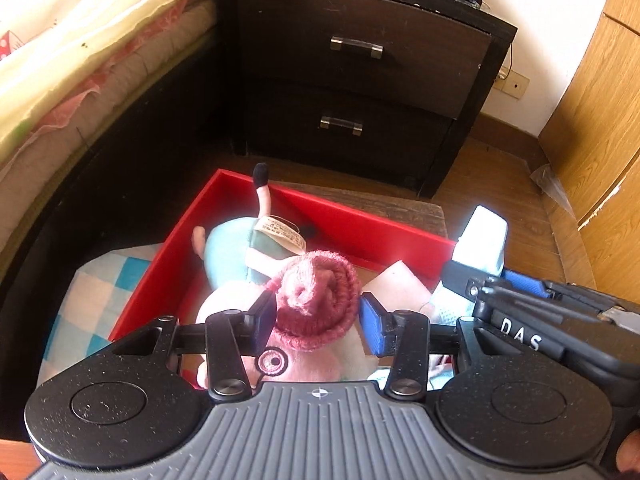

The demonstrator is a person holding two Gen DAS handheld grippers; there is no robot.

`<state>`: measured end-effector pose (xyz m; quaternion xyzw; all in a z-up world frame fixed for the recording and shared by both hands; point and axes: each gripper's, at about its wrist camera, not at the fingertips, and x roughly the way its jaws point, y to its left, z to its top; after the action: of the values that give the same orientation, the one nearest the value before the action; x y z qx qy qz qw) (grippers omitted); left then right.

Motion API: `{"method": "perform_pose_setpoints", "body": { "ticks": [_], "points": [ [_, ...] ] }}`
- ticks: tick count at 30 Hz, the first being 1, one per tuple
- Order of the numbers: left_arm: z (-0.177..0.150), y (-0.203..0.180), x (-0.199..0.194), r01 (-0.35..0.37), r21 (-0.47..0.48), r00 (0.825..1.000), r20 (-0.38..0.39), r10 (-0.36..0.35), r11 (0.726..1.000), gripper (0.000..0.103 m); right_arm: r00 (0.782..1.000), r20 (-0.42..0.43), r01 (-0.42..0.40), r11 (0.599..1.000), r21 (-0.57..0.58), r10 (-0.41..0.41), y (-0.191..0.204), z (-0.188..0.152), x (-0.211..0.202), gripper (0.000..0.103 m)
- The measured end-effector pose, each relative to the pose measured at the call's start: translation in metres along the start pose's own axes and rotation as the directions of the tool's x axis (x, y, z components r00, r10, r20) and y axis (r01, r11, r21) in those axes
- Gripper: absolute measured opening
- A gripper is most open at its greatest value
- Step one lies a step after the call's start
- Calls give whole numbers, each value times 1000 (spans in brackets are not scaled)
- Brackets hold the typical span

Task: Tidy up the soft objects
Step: 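Carry the ball and blue cloth into the red box while both grippers open to release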

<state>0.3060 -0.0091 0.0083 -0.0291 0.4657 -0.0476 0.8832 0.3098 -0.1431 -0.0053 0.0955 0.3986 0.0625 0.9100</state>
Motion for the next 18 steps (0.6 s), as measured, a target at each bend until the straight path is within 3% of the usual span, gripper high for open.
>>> {"method": "perform_pose_setpoints", "body": {
  "ticks": [2,9,18],
  "points": [
    [1,1,-5,-5,-7,1000,12,5,1000,47,1000,7,-12,1000,15,12,-1,2,-2,17],
    [5,4,-17,-3,-17,999,39,3,1000,48,999,17,-32,998,55,31,-1,6,-10,20],
    [-12,1,-33,9,-7,1000,1,-9,1000,48,1000,8,-11,999,51,10,-3,-1,-33,21]
  ]
}}
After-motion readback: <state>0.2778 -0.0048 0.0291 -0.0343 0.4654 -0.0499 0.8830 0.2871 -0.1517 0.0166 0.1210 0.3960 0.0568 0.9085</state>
